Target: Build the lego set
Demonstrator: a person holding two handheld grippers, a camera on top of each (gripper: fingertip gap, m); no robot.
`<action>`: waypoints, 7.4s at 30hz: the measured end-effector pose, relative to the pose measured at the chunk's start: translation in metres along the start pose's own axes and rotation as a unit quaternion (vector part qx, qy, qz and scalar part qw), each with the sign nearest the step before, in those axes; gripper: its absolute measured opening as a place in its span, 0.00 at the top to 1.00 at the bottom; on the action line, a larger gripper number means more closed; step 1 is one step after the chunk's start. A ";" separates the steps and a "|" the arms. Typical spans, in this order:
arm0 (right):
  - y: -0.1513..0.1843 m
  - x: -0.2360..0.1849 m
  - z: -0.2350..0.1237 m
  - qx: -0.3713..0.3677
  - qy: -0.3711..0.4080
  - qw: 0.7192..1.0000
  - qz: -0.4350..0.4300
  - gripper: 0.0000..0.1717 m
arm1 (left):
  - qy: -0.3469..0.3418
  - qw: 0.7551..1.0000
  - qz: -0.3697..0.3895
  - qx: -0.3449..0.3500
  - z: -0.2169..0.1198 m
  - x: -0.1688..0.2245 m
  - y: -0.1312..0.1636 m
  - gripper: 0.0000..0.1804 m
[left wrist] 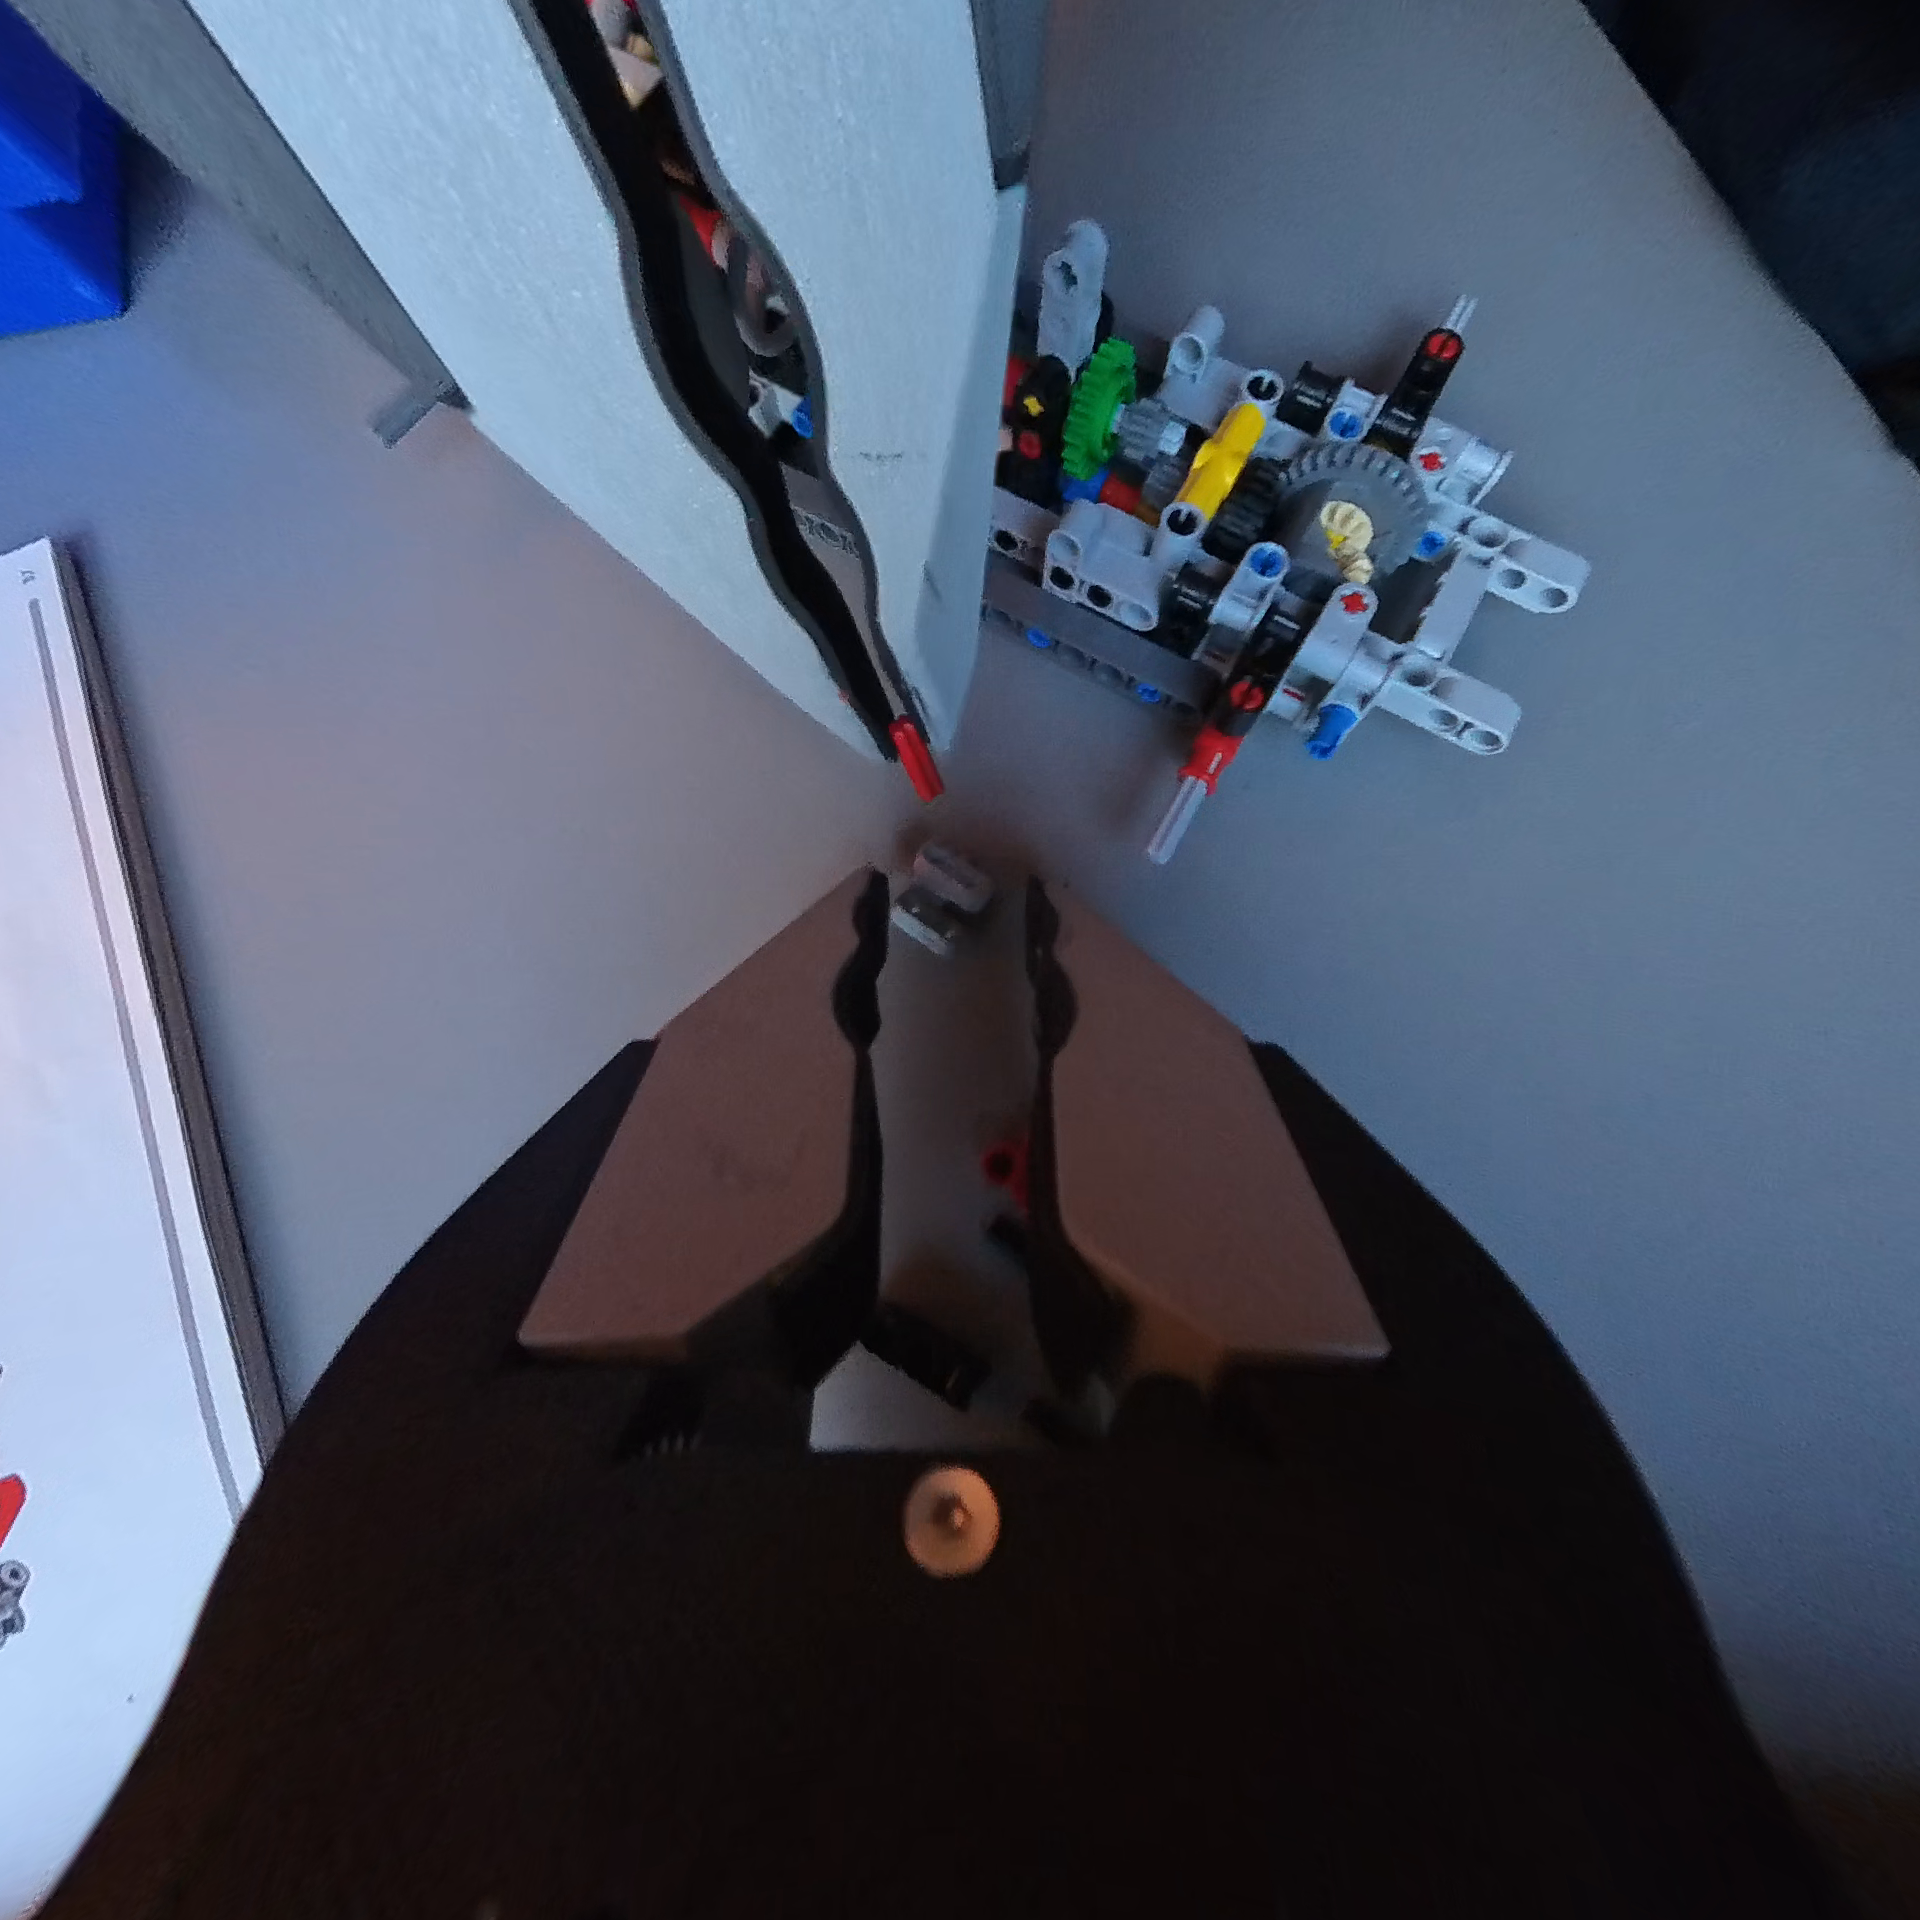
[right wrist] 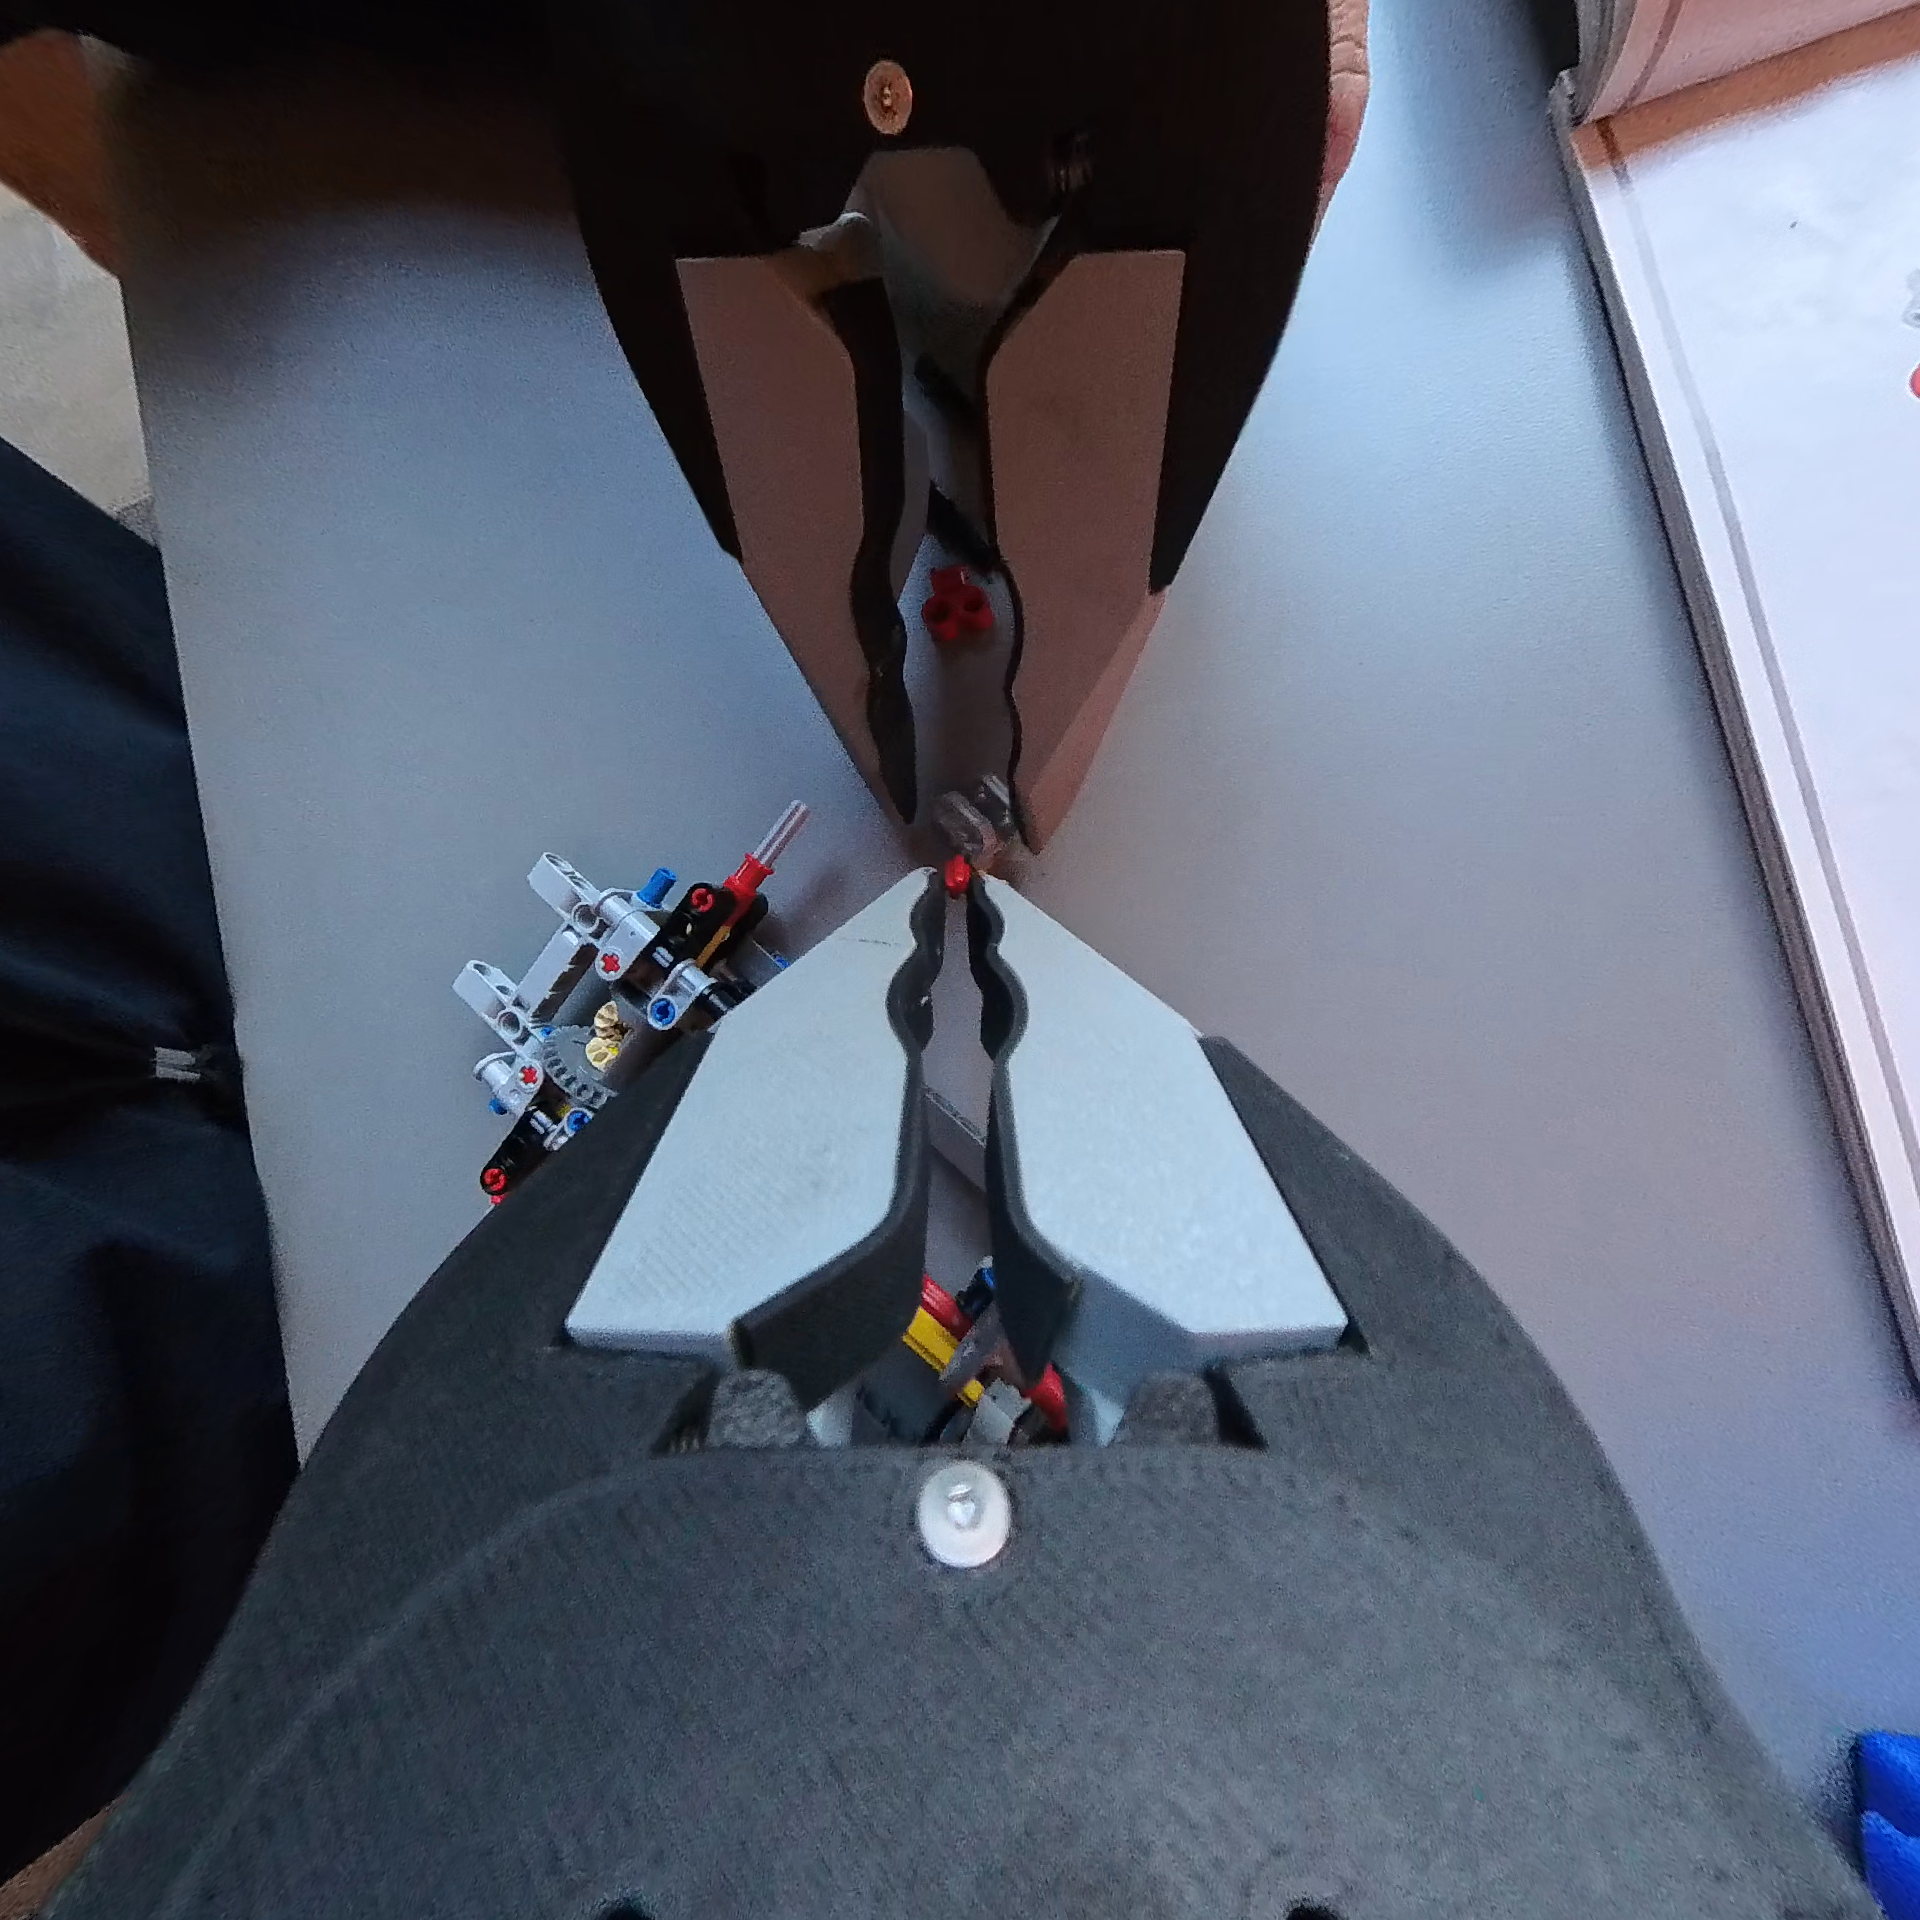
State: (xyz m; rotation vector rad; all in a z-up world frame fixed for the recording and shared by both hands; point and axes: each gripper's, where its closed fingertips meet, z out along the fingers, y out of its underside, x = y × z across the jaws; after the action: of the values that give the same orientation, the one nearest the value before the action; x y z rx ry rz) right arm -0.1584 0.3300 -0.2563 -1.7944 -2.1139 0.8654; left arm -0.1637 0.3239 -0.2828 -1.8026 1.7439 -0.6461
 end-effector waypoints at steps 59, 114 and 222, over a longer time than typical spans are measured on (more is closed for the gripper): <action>-0.004 0.009 0.014 -0.105 0.064 0.961 -0.246 1.00 | -0.169 0.973 -0.154 0.022 0.004 -0.018 0.003 0.92; -0.005 0.013 0.017 -0.202 0.120 0.929 -0.284 1.00 | -0.165 0.967 -0.190 0.029 0.002 -0.020 0.006 0.92; -0.022 0.017 -0.007 0.062 -0.058 0.991 0.105 0.86 | -0.207 0.961 -0.175 0.054 -0.007 -0.027 0.000 0.92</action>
State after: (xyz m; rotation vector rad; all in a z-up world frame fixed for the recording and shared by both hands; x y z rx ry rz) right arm -0.1759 0.3470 -0.2415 -1.9702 -1.9123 1.1533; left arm -0.1702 0.3506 -0.2768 -2.0123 1.1098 -0.4444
